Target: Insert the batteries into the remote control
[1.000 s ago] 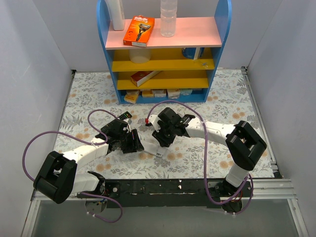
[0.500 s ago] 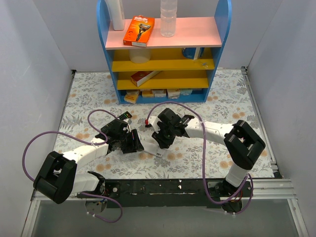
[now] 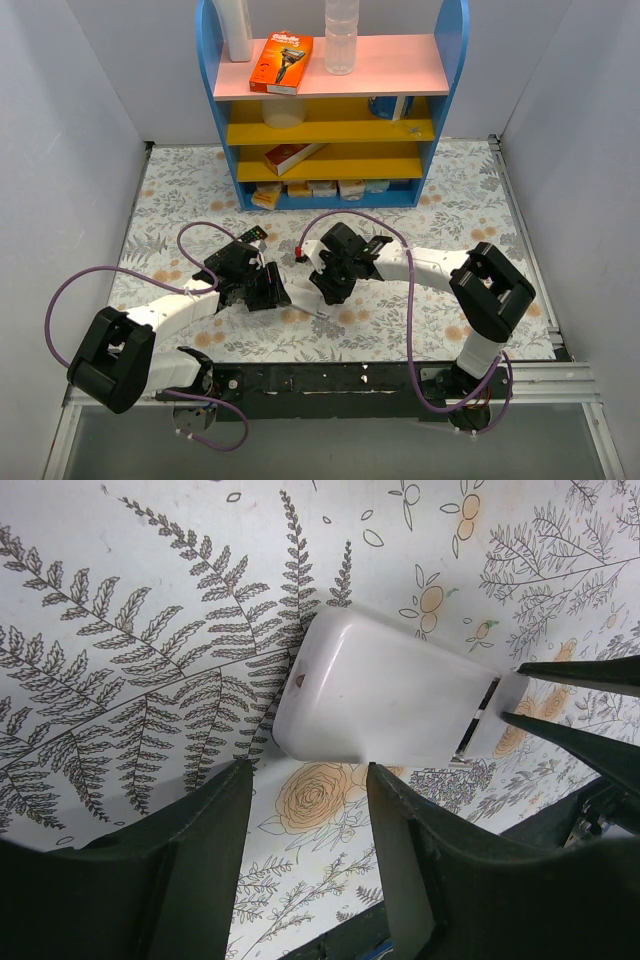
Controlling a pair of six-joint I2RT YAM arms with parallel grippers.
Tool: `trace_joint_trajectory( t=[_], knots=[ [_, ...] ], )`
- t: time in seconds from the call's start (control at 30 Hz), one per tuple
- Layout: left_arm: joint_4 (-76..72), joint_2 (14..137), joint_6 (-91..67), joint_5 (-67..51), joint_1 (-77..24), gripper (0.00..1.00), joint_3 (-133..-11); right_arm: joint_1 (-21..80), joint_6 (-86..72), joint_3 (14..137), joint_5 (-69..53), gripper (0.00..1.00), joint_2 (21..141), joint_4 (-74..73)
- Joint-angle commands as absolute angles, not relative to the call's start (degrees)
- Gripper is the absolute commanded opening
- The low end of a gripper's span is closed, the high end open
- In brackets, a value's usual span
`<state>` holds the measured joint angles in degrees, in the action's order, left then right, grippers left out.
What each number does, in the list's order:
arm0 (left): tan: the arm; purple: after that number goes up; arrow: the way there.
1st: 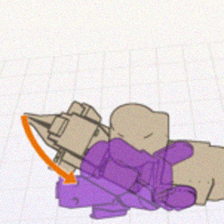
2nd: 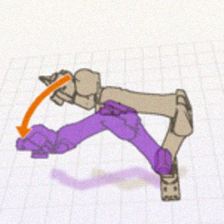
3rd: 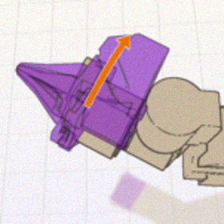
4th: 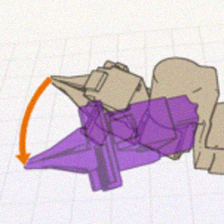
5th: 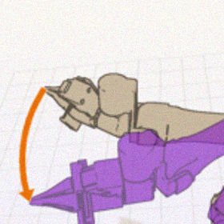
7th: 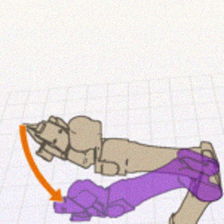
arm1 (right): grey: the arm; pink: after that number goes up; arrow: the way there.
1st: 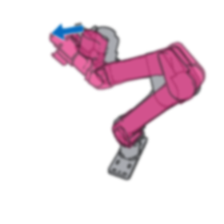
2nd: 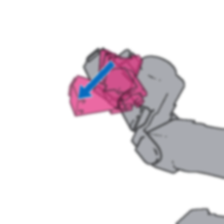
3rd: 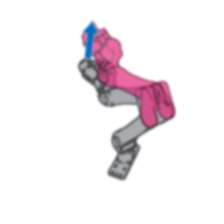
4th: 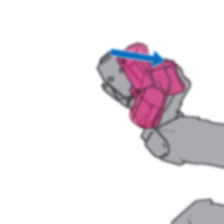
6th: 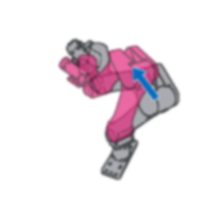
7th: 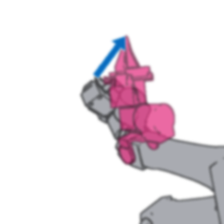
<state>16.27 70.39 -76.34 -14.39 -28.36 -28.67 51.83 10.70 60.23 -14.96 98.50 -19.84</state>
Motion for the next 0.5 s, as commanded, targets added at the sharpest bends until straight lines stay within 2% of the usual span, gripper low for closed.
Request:
trace_joint_trajectory(
  t=[0.0, 0.17, 0.47],
  knots=[
    [17.6, 69.1, -76.0, -13.7, -28.5, 0.49, -28.7, 52.0, 10.7, 60.0, -16.5, 0.33, 98.4, -19.2],
    [17.5, 69.0, -76.0, -13.9, -28.5, 0.49, -28.7, 52.1, 10.0, 60.2, -16.7, 0.29, 97.3, -19.3],
    [17.5, 69.0, -76.2, -14.0, -28.5, 0.48, -28.7, 52.3, 8.2, 59.9, -16.8, 0.28, 96.9, -19.6]
  ],
)
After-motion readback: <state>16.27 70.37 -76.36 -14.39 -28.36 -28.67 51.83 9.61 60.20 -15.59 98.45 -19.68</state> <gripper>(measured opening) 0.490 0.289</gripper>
